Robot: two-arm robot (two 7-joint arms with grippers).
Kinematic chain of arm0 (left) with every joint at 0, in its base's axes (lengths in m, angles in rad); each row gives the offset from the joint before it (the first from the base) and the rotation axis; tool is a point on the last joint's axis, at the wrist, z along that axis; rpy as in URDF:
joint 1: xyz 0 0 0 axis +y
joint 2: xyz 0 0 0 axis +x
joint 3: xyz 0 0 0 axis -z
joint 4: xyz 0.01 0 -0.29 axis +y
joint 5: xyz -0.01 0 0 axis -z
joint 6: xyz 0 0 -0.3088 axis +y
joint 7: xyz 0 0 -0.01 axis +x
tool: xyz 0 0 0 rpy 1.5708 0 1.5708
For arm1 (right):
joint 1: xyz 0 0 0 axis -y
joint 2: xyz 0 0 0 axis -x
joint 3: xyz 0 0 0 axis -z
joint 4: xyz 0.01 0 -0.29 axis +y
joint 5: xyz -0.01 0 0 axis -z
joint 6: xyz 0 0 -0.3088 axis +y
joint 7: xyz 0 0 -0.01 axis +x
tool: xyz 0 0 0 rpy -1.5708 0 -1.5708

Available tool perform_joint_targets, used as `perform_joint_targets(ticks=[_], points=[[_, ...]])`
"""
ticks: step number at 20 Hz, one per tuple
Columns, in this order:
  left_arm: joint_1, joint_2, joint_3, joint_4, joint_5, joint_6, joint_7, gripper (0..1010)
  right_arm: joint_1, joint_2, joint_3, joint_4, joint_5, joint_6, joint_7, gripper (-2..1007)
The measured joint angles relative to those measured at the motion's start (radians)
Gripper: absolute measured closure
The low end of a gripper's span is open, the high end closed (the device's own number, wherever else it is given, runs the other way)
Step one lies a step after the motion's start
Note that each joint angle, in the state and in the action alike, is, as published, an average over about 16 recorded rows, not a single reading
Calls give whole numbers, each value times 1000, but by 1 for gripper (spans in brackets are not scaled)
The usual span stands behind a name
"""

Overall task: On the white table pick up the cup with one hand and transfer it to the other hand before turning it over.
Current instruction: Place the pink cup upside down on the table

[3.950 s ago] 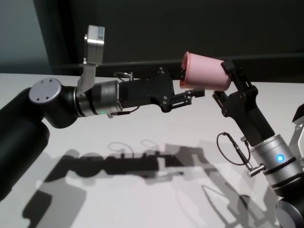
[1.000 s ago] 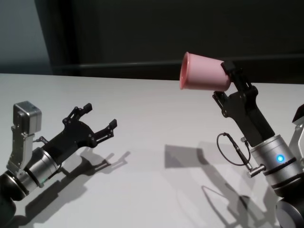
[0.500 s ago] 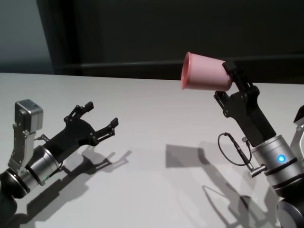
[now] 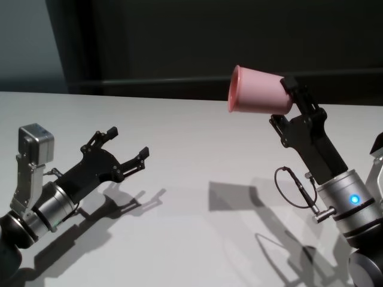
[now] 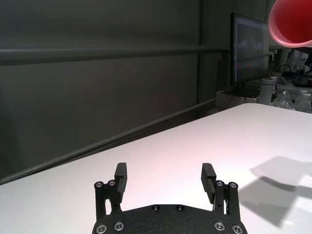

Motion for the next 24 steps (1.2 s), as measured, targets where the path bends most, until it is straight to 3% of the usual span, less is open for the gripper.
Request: perform_joint_targets(ticks=[14,19,24], points=[[-2,0,1,2,-2,-1,-1,9,6,10,-16,-7,-6,-20,-14,268],[-3,0,2,2,-2,-1,-1,9,13,28,-27,-29,-26,-51,-43,268],[-3,0,2,2,-3,-1,-1,9,14,59,-31,-71,-63,-93,-96,268]])
